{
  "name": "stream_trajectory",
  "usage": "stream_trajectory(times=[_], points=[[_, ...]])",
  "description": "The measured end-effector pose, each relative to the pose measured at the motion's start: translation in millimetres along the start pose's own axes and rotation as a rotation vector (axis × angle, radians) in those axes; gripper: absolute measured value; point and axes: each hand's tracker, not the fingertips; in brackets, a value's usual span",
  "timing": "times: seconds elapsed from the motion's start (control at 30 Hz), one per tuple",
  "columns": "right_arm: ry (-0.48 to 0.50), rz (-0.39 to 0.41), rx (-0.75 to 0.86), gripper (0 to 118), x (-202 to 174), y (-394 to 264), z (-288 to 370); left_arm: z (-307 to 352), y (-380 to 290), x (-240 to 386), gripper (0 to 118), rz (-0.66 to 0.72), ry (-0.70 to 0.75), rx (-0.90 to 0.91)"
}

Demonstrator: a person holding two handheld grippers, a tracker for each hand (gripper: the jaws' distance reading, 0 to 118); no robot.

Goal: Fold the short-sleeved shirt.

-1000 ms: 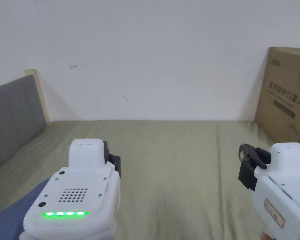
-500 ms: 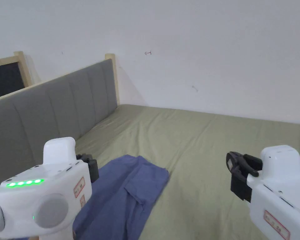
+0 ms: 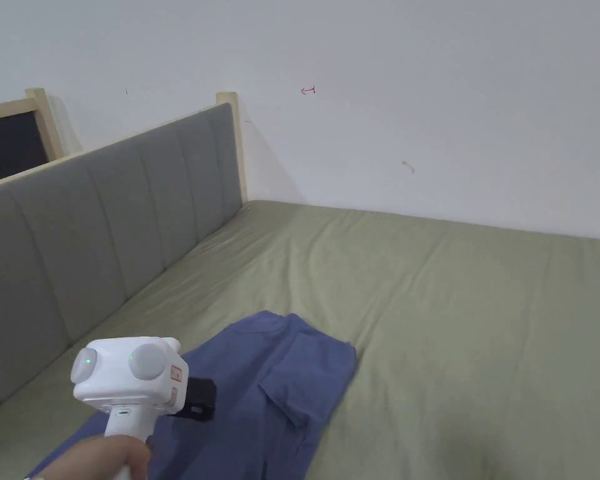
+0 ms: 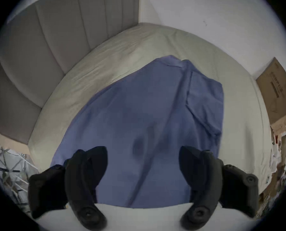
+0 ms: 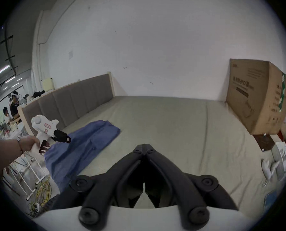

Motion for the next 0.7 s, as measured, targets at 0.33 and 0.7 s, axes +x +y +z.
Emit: stream_trajectory(times=[0.33,0.7], points=[[-0.003,-0.043,-0.129,0,9.5,-19.3,-21.1,-102.4,-3.5,-7.2,118,0.018,0.085,-0.078],[0.082,-0.055,-0.117,0,-0.7,-13.7,-21.5,20.5,-11.0,6.7,1,-0.107,-0.057,0.116]])
